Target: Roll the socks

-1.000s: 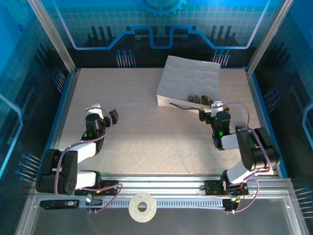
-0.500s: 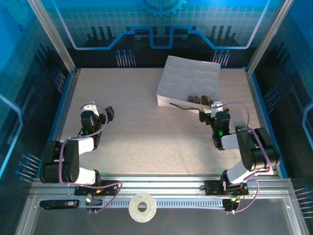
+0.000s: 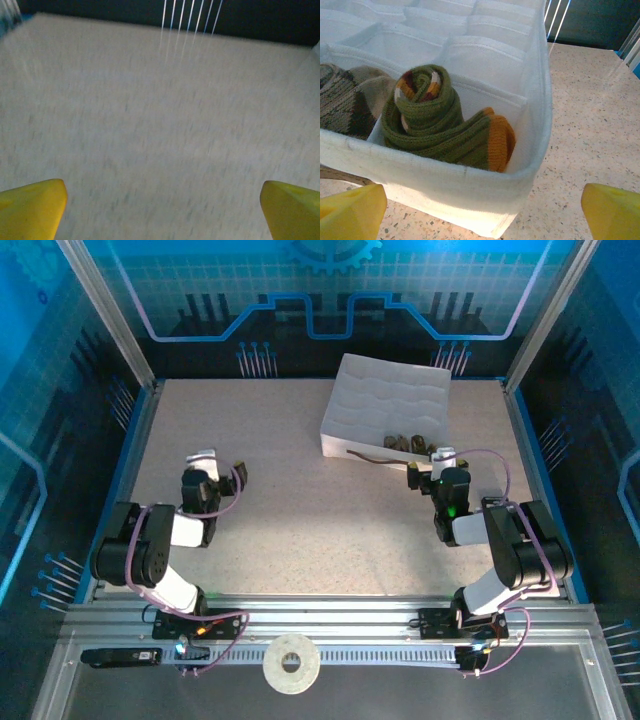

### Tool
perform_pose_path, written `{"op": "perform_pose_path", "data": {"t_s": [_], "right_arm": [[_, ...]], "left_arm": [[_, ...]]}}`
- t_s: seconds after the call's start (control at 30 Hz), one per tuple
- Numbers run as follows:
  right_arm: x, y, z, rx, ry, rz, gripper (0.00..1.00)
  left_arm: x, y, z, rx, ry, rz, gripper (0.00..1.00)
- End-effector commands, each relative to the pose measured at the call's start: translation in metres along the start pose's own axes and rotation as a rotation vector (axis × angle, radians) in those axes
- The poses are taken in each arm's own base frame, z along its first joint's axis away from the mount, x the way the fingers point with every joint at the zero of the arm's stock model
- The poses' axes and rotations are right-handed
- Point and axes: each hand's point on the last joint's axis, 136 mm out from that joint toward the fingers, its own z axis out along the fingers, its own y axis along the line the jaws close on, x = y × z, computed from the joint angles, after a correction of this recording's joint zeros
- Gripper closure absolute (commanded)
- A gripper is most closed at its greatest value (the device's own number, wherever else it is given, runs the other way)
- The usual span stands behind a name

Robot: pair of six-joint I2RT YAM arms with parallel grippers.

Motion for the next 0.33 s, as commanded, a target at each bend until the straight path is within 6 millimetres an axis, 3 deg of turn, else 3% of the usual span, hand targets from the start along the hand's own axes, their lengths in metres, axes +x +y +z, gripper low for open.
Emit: {"op": "perform_pose_path", "data": {"t_s": [0.0,0.3], "right_arm": [[-0.0117,-0.0085,0.0008,0.026,-0.031,0.021,0.00],[-0.0117,-0.0086,0.0000,0.030,-0.035,0.020,0.00]], "left_arm": [[0.0019,0.0023,-0.0009,-0.010,0.025,0.005,0.01],[0.0026,0.0024,-0.0013,-0.012,0.026,0.008,0.01]]}}
